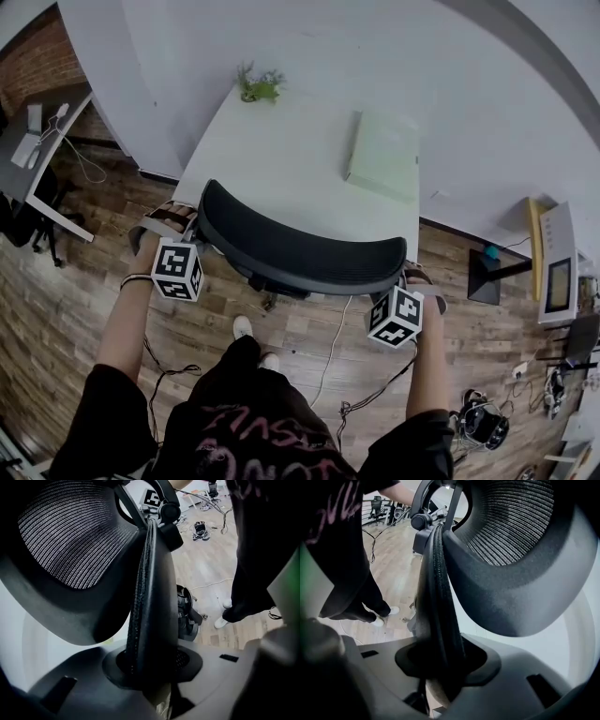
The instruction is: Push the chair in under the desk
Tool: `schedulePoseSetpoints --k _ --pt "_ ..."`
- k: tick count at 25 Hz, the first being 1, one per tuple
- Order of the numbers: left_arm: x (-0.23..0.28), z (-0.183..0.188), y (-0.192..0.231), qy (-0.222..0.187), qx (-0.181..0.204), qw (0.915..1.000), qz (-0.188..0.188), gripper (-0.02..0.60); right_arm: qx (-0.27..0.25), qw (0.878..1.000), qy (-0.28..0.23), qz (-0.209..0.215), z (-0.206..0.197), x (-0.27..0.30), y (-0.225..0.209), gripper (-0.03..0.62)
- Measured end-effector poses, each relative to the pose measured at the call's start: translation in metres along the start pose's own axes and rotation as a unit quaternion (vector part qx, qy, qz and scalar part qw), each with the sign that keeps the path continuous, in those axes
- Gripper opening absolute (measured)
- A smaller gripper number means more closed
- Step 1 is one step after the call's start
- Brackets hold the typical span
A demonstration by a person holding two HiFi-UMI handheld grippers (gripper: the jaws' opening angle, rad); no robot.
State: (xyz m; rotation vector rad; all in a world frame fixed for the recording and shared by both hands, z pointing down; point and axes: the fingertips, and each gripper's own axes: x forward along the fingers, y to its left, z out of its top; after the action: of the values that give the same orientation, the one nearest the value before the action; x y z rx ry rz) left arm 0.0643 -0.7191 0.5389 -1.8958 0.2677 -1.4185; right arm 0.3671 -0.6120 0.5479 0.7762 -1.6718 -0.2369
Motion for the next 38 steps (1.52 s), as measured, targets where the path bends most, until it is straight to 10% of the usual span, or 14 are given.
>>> schedulePoseSetpoints --k 28,38 --pt "-0.054 -0.019 0.003 0.028 -0.053 0.9964 0.060 0.205 0.096 0.990 -0.032 -0.097 -0.014 -0.046 -0.011 0.265" --pt "-0.097 -0.018 -0.002 0.014 -0.138 0.9846 0.106 0.206 0.172 0.971 -0.084 -0.145 -0.013 -0.086 -0.006 0.265"
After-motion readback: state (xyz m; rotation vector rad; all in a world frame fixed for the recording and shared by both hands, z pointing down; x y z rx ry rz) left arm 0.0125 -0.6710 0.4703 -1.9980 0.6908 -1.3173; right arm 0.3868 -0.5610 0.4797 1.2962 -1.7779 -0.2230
